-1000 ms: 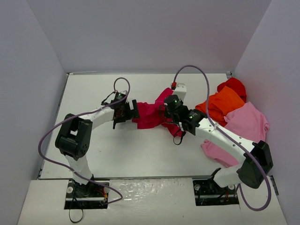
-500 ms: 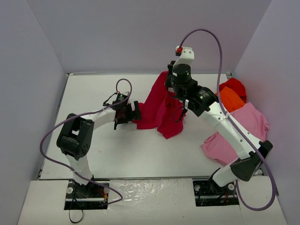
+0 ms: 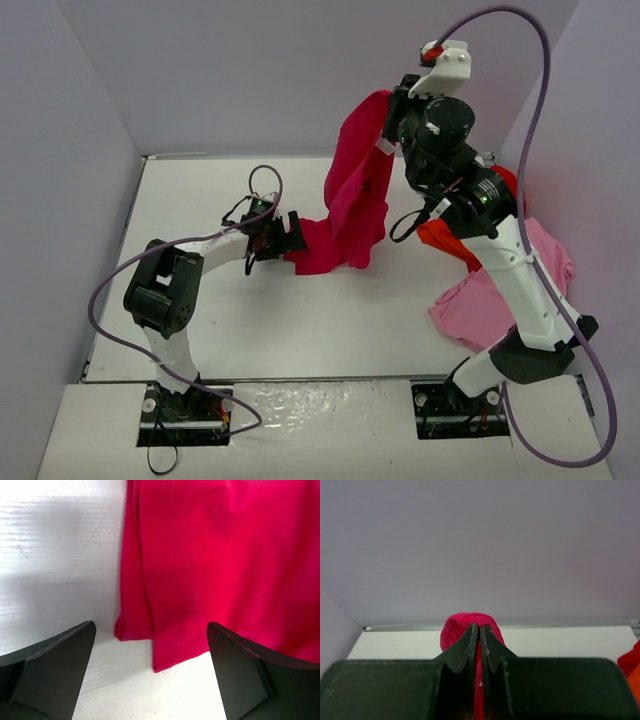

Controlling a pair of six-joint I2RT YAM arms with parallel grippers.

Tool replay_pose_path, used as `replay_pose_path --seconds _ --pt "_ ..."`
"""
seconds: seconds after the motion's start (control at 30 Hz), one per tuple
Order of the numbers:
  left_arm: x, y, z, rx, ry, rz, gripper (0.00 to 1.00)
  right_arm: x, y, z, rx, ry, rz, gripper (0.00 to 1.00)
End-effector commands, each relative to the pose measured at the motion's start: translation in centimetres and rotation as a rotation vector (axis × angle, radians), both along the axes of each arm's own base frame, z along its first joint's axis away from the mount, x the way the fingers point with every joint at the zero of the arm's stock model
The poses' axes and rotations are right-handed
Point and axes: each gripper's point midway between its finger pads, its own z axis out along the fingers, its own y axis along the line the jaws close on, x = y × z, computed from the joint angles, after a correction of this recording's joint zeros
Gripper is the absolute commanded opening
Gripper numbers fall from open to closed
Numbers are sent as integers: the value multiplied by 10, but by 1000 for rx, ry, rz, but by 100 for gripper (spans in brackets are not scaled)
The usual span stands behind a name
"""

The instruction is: Fold and stack the t-shirts

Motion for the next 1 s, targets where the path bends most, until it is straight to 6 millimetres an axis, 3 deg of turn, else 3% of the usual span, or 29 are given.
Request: replay_pose_path --seconds 0.0,0.1,0.23,0.37,0.47,0.6,0.77,0.97 --pt "12 -21 19 -84 -53 -24 92 -52 -36 121 133 -323 42 0" --pt "17 -27 25 -113 -81 -30 93 -85 -55 170 191 -470 70 0" --pt "18 -34 29 -142 -92 -44 96 -107 -77 191 228 -551 45 0" --pt "20 -42 37 -186 -108 -70 97 -105 -89 187 222 -532 -25 0" --pt "18 -49 46 -229 -113 -88 97 -93 -76 182 188 -493 -6 0" --pt "10 -60 66 -273 -133 -121 97 -90 -73 182 187 -494 -4 0" --pt "-16 -86 89 -335 -135 -163 97 -78 -72 172 144 -463 -49 0" --pt "-58 -133 126 -600 -47 -182 97 -64 -72 157 99 -417 -105 0"
